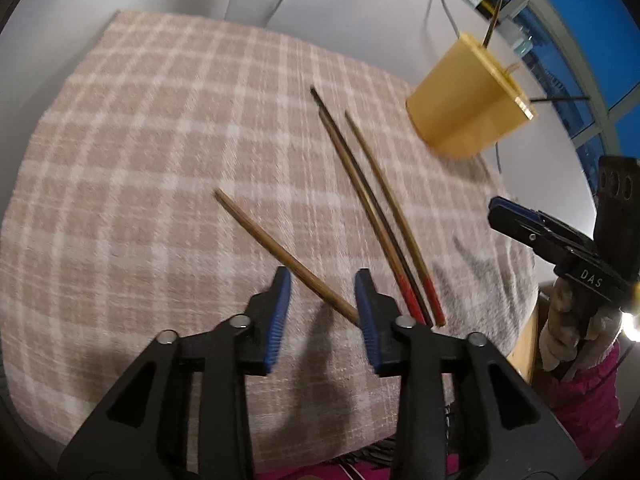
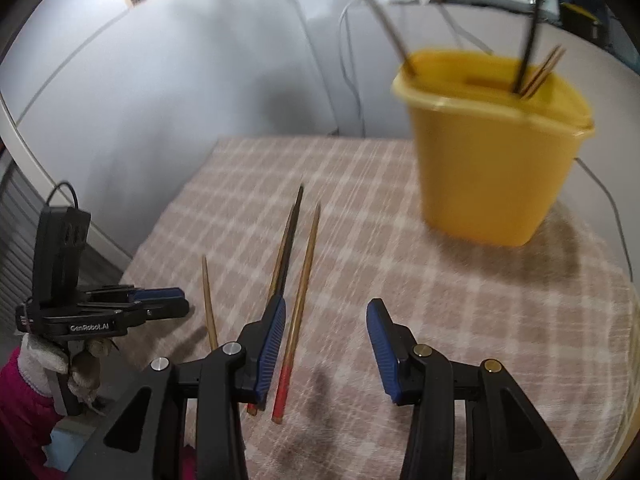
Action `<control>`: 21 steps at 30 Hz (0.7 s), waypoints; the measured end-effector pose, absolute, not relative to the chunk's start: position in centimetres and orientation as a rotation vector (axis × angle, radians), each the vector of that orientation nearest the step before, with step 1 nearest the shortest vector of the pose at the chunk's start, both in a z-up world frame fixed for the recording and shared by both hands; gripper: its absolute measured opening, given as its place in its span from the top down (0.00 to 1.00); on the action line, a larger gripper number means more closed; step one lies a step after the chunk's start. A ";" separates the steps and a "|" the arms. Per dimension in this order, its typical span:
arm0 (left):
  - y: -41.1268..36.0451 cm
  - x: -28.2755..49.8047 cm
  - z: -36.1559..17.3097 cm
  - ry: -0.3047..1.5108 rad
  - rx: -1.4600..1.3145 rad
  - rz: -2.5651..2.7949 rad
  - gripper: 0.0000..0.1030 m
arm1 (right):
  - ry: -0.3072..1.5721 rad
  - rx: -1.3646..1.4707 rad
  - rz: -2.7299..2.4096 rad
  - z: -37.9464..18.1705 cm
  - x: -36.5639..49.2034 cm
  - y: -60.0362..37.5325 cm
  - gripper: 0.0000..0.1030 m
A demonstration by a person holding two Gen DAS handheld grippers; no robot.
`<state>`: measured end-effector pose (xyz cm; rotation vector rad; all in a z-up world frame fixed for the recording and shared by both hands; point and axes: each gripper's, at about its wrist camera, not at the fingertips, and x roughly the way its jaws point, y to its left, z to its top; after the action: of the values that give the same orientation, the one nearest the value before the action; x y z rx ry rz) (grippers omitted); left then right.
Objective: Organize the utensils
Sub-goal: 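Return both tools to the pile and close each on a wooden chopstick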
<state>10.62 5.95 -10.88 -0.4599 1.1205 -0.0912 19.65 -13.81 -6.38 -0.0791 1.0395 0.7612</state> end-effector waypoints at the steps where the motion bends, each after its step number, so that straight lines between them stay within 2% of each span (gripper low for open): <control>1: 5.6 10.9 -11.2 1.139 -0.457 -0.088 0.66 | 1.053 -0.091 0.760 -6.8 19.7 -13.4 0.56; 6: 4.7 12.1 -12.5 1.184 -0.420 -0.052 0.66 | 1.095 -0.113 0.761 -8.0 19.6 -12.0 0.56; 17: 2.6 14.7 -12.5 1.115 -0.280 -0.036 0.66 | 1.145 -0.143 0.765 -9.2 20.5 -9.6 0.58; 19: 2.7 15.6 -12.9 1.105 -0.264 -0.035 0.74 | 1.159 -0.141 0.763 -9.4 20.8 -9.4 0.60; 21: 2.9 16.4 -13.2 1.102 -0.273 -0.036 0.78 | 1.178 -0.135 0.759 -9.7 21.4 -9.0 0.63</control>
<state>16.44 2.94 -13.16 -0.2730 1.1021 -0.0355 21.36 -9.05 -9.73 -0.1346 1.1785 0.7592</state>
